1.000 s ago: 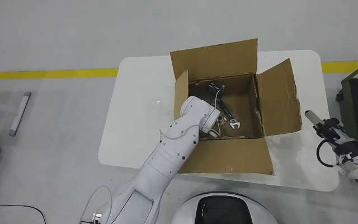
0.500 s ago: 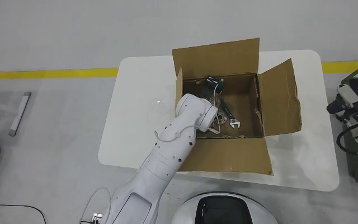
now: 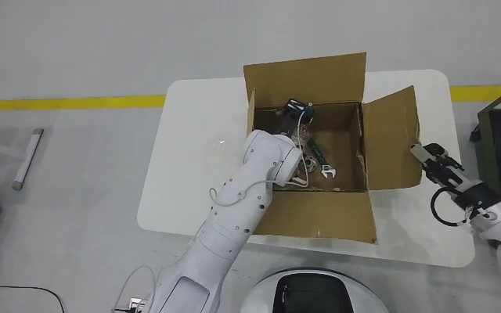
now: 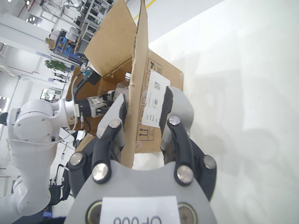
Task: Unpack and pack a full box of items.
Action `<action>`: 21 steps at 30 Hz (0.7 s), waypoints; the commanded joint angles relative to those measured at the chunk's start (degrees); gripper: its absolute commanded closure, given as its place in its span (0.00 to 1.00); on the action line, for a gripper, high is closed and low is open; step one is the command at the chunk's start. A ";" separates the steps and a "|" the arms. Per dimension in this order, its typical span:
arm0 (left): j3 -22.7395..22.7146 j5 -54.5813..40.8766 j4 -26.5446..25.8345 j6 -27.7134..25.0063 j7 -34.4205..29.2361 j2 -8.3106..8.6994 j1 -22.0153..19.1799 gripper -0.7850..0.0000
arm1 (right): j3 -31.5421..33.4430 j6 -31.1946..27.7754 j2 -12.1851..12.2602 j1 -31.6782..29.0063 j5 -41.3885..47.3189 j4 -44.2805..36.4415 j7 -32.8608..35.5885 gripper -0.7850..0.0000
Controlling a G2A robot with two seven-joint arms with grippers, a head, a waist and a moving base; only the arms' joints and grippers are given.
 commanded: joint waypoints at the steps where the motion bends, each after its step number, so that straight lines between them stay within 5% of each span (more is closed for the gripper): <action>1: -1.01 0.50 -2.13 0.43 -0.82 0.22 0.55 1.00 | 0.13 0.43 0.01 -0.13 -0.02 0.19 -0.29 1.00; 14: -7.10 4.99 -15.31 0.76 -5.70 1.61 3.65 1.00 | 0.19 0.87 0.08 -0.15 1.65 1.10 -1.50 1.00; 21: -6.91 4.62 -16.14 -0.19 -6.13 1.57 4.56 1.00 | 0.82 1.04 0.14 -0.66 2.19 1.56 -1.90 1.00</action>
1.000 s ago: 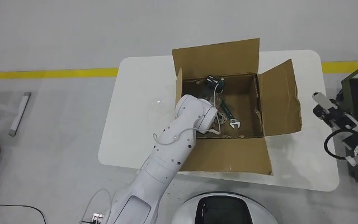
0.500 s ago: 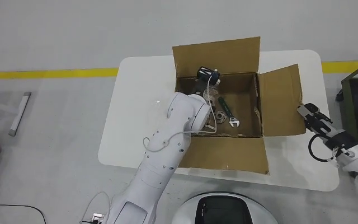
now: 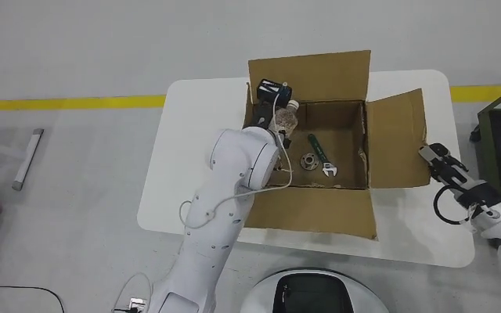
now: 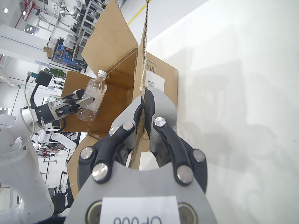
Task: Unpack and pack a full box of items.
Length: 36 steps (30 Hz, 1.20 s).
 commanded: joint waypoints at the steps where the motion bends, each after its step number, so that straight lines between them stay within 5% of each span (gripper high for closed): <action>1: 0.42 0.04 0.37 -0.30 0.17 -0.05 0.32 1.00 | 0.05 0.29 0.00 -0.15 0.05 0.07 -0.28 1.00; 36: -8.76 10.98 -7.69 -4.64 -0.12 1.60 1.05 1.00 | 3.06 0.23 0.41 -0.57 0.97 1.49 -1.54 1.00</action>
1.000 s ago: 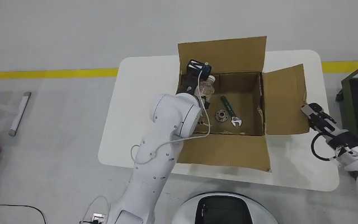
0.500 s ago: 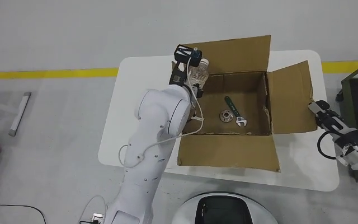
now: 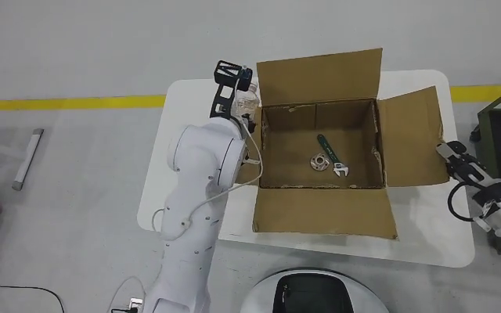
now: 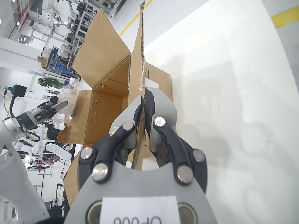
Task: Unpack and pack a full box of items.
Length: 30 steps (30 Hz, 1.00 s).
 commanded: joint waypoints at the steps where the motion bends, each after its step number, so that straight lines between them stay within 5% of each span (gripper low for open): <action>1: -0.64 0.47 -0.19 -0.35 0.15 0.12 0.28 1.00 | -0.10 0.02 0.01 -0.06 0.05 0.03 -0.08 1.00; 30: -8.45 11.24 -6.69 -3.98 -3.16 1.91 7.22 1.00 | -2.08 0.14 0.27 0.52 -0.77 0.92 -0.37 1.00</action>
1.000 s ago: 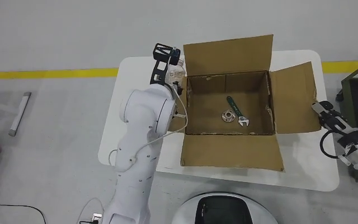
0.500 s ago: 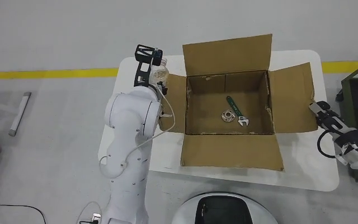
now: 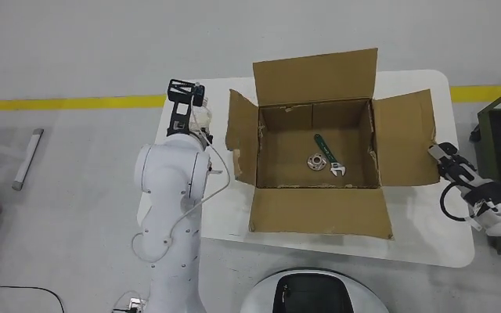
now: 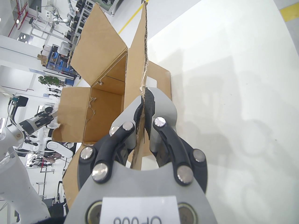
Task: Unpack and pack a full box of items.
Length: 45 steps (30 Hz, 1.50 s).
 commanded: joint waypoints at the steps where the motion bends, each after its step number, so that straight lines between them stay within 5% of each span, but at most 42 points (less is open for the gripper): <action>1: -0.43 0.40 0.07 0.04 0.33 0.08 0.61 1.00 | 0.11 0.01 0.02 -0.11 -0.11 0.04 -0.02 1.00; 29: -2.96 0.06 9.14 8.34 8.10 0.36 14.41 1.00 | 1.56 0.66 0.29 -0.40 -0.11 -0.20 0.01 1.00; 30: -2.93 0.10 9.39 8.61 8.15 0.34 14.40 0.90 | 1.58 0.68 0.30 -0.43 -0.06 -0.20 0.04 1.00; 31: -2.81 0.15 9.59 8.71 8.07 0.33 14.35 0.38 | 1.60 0.73 0.31 -0.47 -0.07 -0.21 0.12 1.00; 32: -2.73 -0.03 9.74 8.77 7.94 0.30 14.29 0.00 | 1.64 0.75 0.32 -0.51 -0.09 -0.25 0.17 1.00; 45: -1.70 -1.42 7.01 8.42 4.25 0.06 12.72 0.00 | 0.95 0.61 0.38 -0.47 0.13 -0.48 0.13 1.00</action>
